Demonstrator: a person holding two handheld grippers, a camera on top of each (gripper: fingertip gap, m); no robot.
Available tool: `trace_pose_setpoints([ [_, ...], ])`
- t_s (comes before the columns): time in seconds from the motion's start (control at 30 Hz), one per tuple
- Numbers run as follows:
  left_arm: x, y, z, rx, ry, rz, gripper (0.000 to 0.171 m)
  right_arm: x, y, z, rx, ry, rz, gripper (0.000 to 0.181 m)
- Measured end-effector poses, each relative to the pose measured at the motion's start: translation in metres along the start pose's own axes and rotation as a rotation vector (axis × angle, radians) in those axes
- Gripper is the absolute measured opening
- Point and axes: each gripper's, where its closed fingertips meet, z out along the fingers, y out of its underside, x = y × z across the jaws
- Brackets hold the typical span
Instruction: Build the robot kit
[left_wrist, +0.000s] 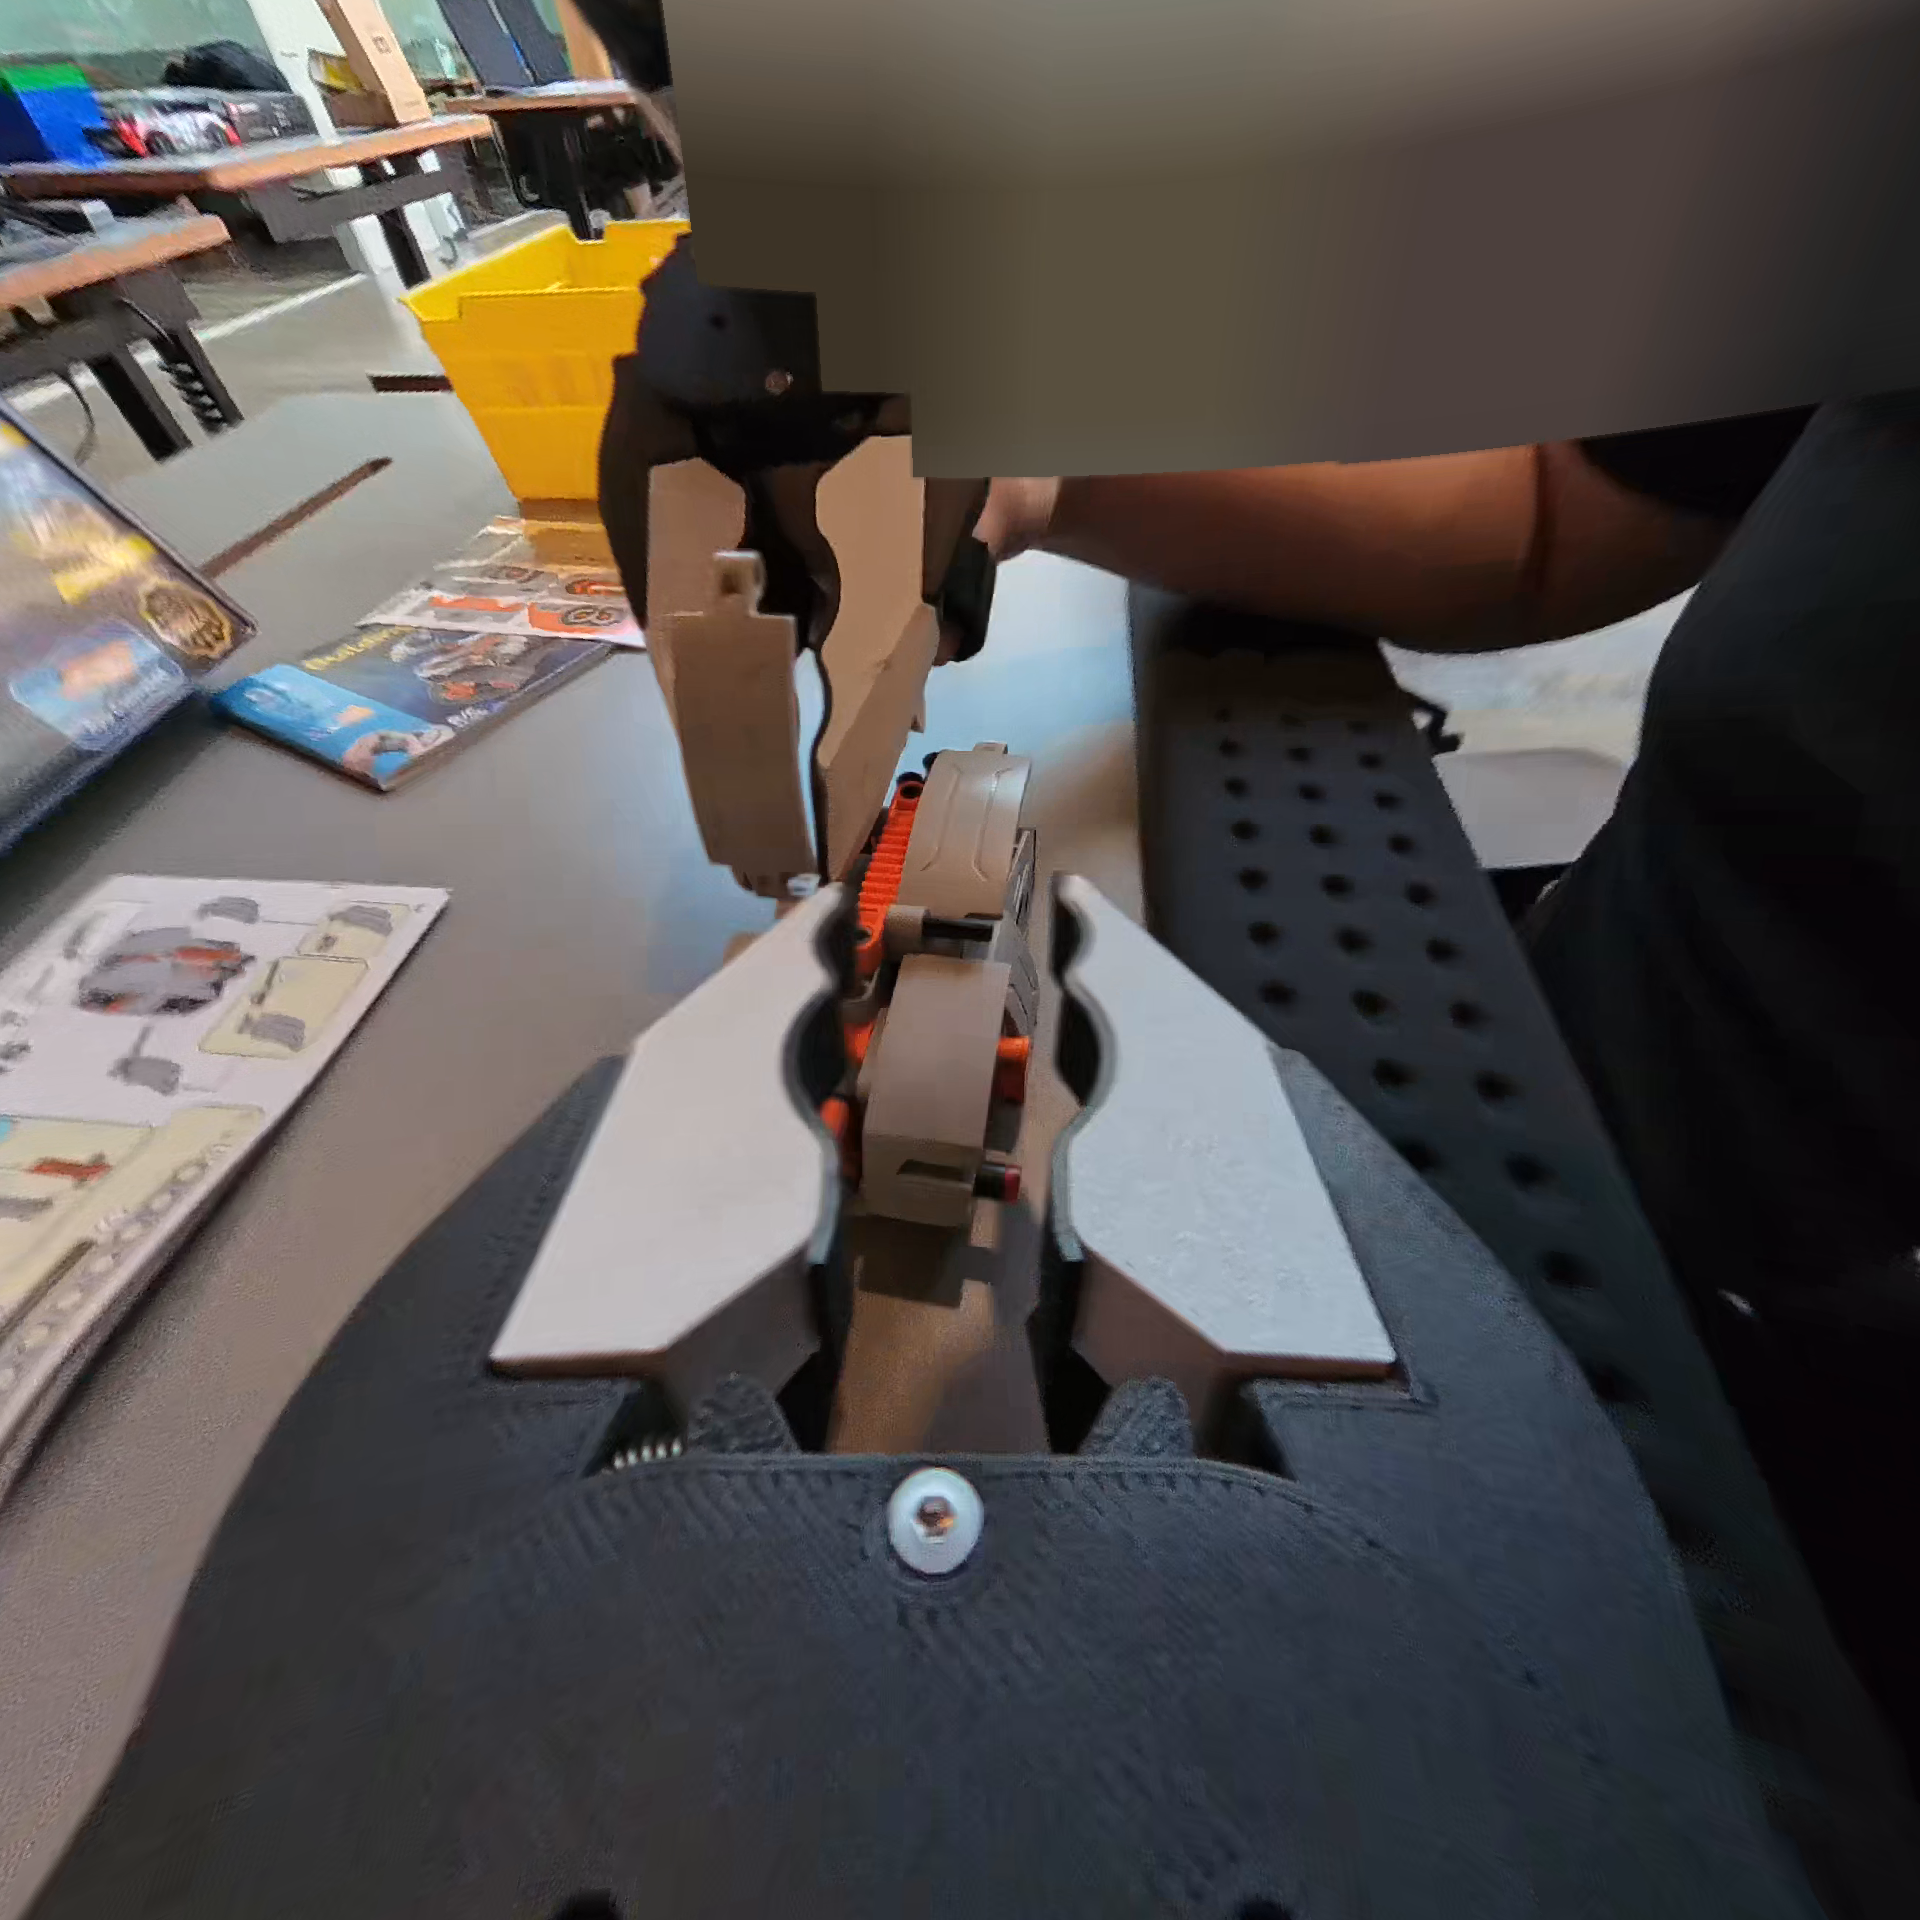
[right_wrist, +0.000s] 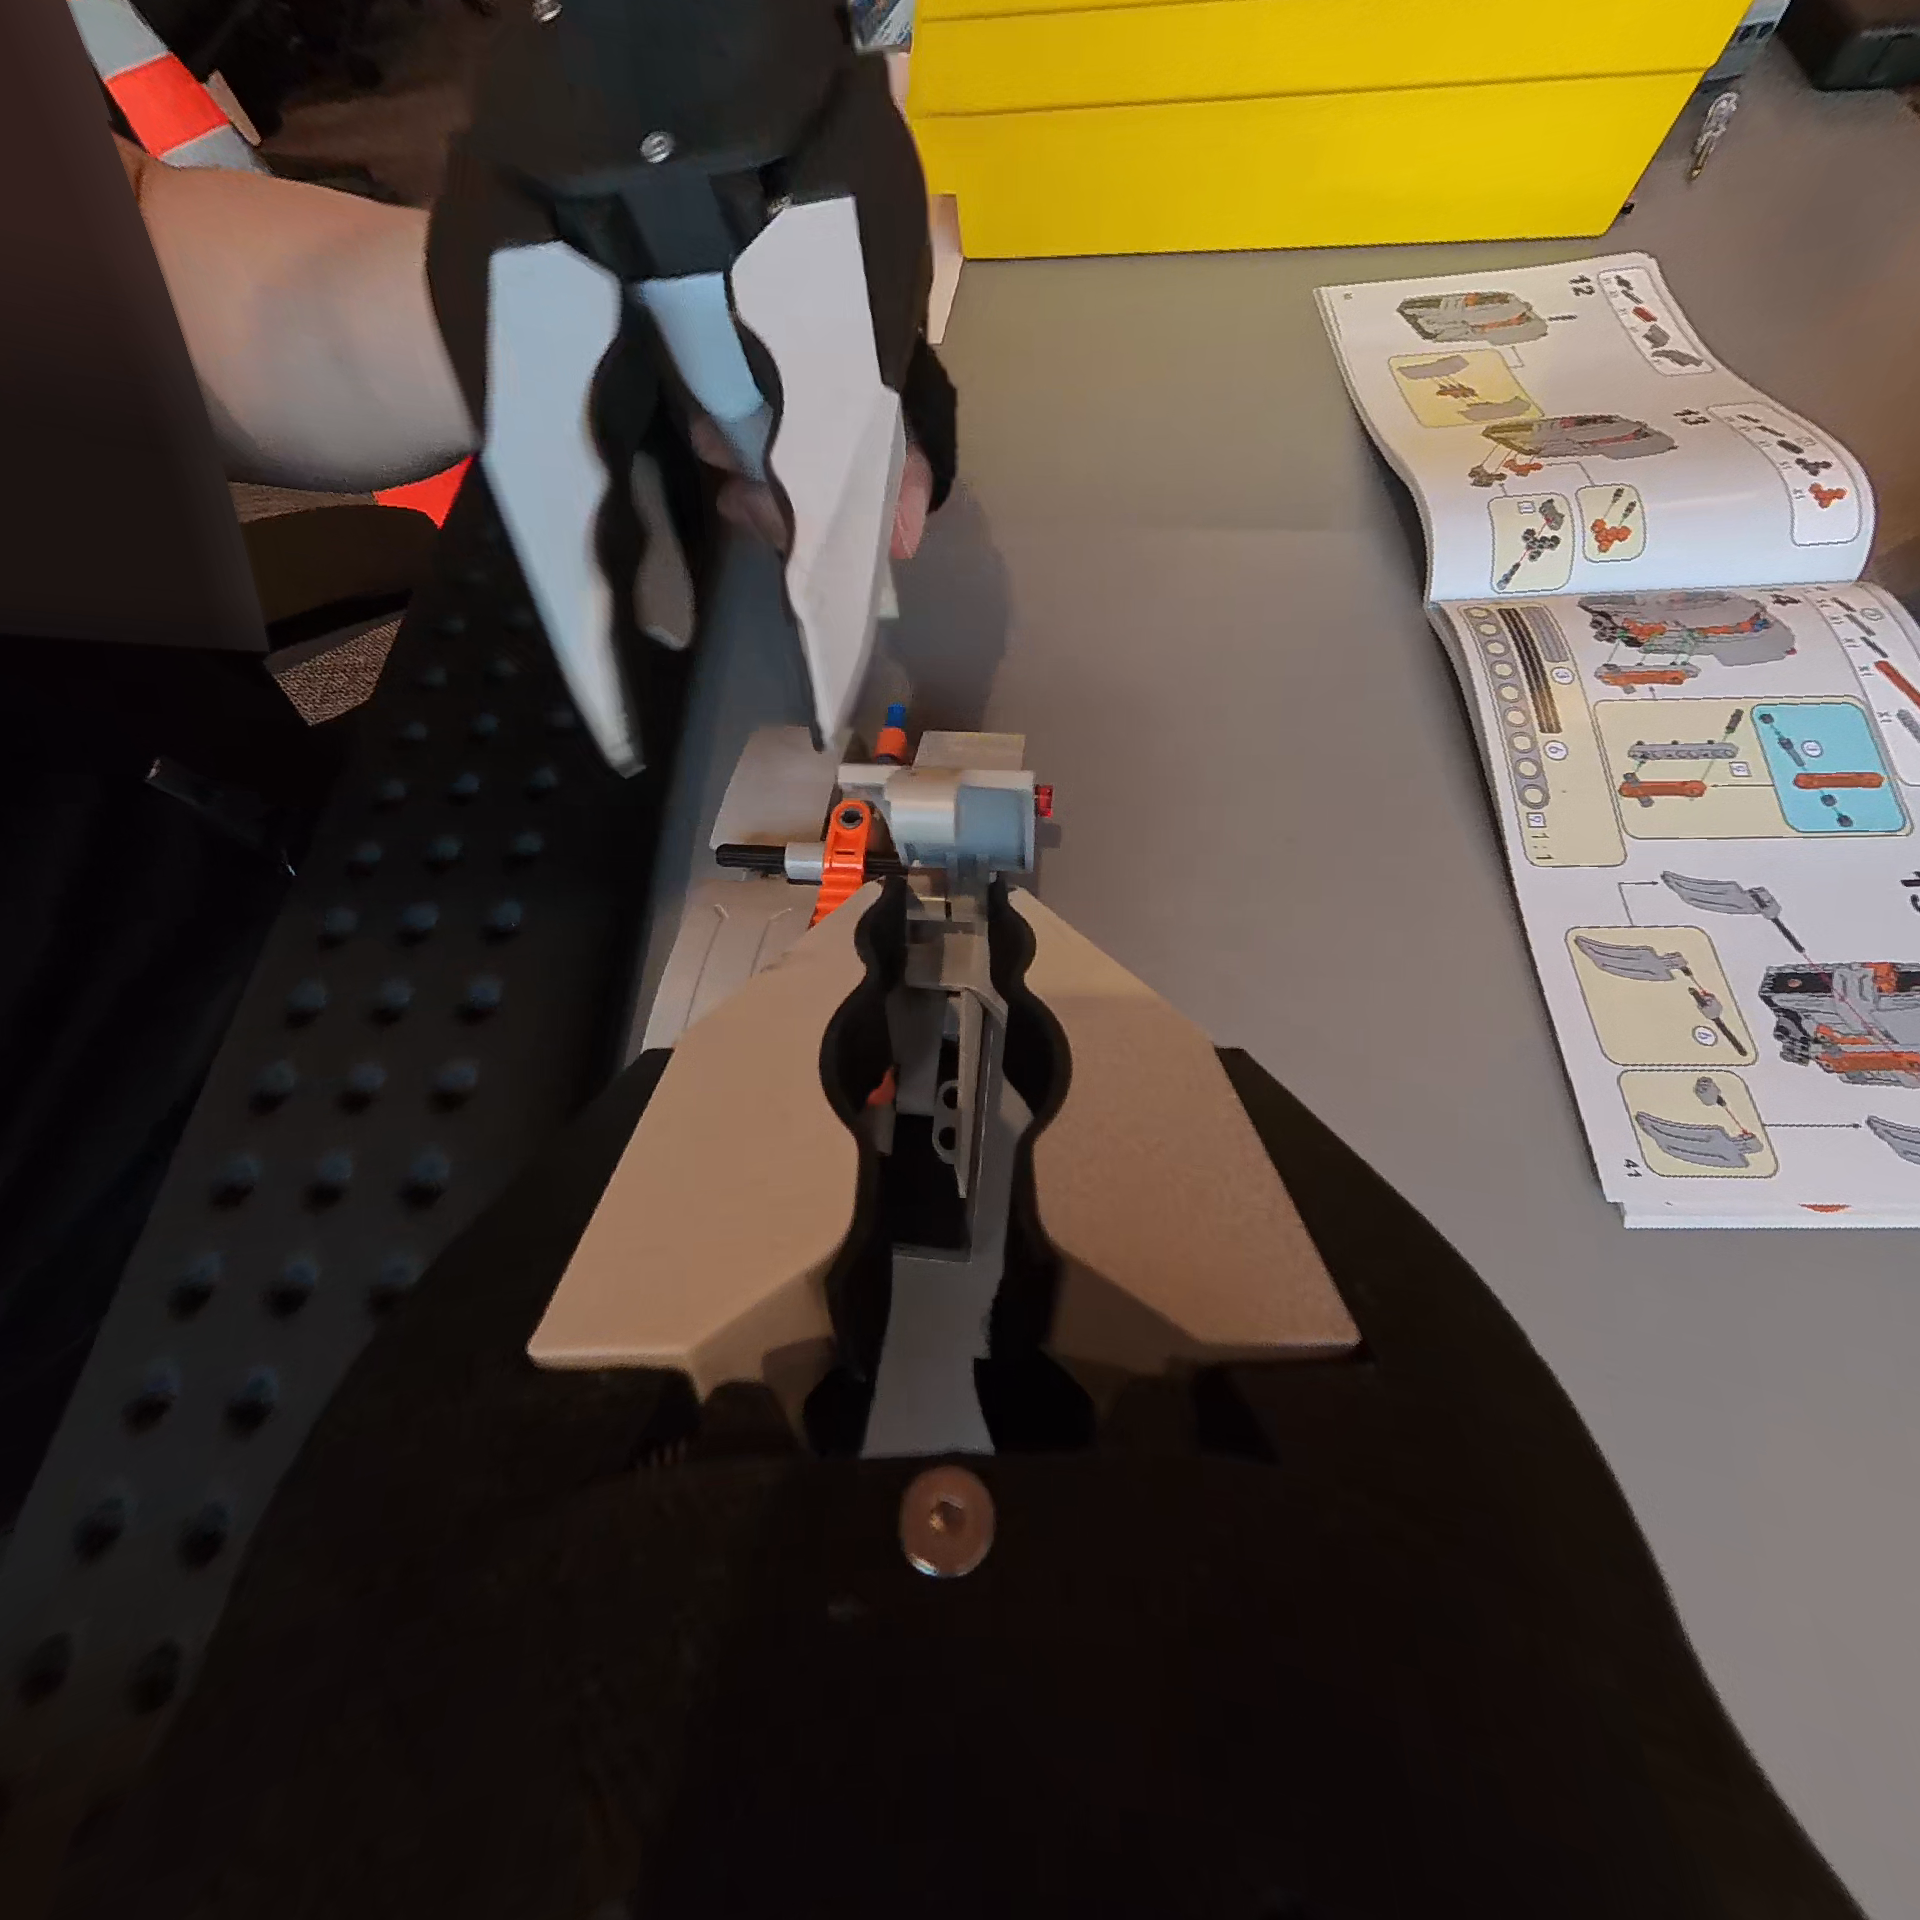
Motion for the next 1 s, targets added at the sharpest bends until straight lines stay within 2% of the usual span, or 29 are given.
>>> trace_pose_setpoints([
  [0.03,-0.008,0.0,-0.005,0.007,-0.031,-0.025,0.019,0.0,0.0,0.0,0.0,-0.001,-0.003,0.014],
  [0.07,-0.017,0.001,-0.009,0.01,-0.067,-0.029,0.013,0.0,-0.001,0.0,-0.002,0.0,-0.007,0.014],
  [0.3,-0.02,0.021,0.008,-0.115,-0.042,0.028,0.02,0.0,-0.001,0.001,-0.002,-0.002,-0.001,0.014],
  [0.47,-0.015,0.02,0.014,-0.137,-0.022,0.113,0.006,-0.001,-0.001,0.001,-0.005,-0.006,-0.006,0.014],
  [0.6,-0.005,0.02,0.017,-0.137,0.023,0.128,0.006,-0.011,0.0,0.002,-0.007,-0.069,0.015,0.014],
  [1.0,-0.006,0.021,0.016,-0.149,-0.016,0.114,0.006,-0.011,0.0,0.0,-0.018,-0.052,0.01,0.013],
])
